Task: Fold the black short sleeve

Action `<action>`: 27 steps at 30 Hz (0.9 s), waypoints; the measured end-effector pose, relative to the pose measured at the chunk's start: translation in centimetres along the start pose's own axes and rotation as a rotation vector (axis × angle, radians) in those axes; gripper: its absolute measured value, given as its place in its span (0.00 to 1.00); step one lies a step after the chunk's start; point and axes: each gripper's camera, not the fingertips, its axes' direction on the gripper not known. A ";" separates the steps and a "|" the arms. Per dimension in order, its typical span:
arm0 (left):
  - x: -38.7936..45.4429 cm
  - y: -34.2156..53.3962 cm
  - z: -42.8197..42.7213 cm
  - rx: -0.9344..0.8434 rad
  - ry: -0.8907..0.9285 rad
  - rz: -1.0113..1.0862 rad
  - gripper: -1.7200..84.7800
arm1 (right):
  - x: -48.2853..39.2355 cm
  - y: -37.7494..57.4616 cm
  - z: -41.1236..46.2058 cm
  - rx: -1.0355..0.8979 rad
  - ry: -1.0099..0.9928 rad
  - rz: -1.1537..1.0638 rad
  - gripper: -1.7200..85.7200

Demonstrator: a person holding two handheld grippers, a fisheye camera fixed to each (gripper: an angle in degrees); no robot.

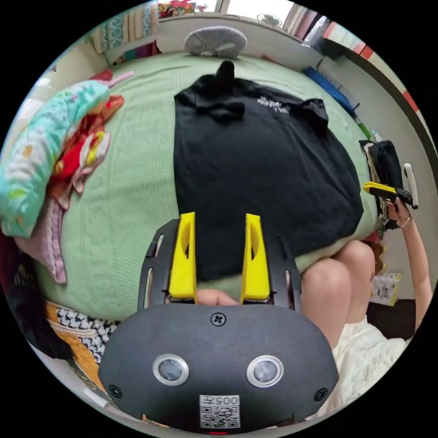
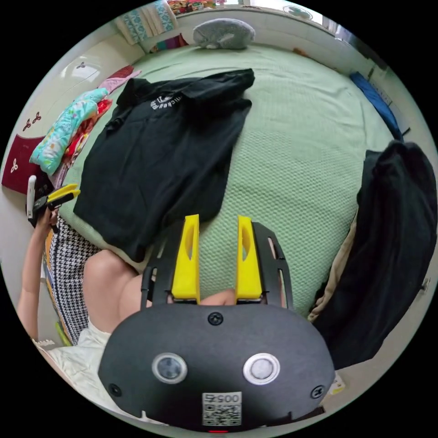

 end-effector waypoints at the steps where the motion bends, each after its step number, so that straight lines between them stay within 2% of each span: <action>1: -0.7 1.0 0.5 0.009 0.006 -0.034 0.22 | 0.6 0.1 0.3 0.007 -0.018 0.016 0.15; 4: -2.0 2.4 1.3 0.075 0.055 -0.113 0.22 | 1.4 -0.5 0.4 0.062 -0.086 0.050 0.14; 10: -0.9 2.6 2.3 0.100 -0.090 -0.138 0.16 | 0.7 -2.3 2.3 0.055 -0.074 0.070 0.11; 15: -0.7 3.0 1.5 0.122 0.029 -0.154 0.06 | -0.3 -1.5 1.1 0.123 -0.065 0.053 0.06; 19: -0.2 3.9 -2.8 0.210 0.051 -0.112 0.04 | 0.6 0.6 -3.1 0.211 -0.117 0.032 0.03; 24: 1.4 5.3 -9.2 0.275 -0.018 0.013 0.03 | 2.2 3.2 -8.0 0.248 -0.157 0.028 0.01; 27: 1.0 6.9 -12.8 0.306 0.058 0.000 0.03 | 3.1 5.2 -11.1 0.267 -0.193 0.024 0.01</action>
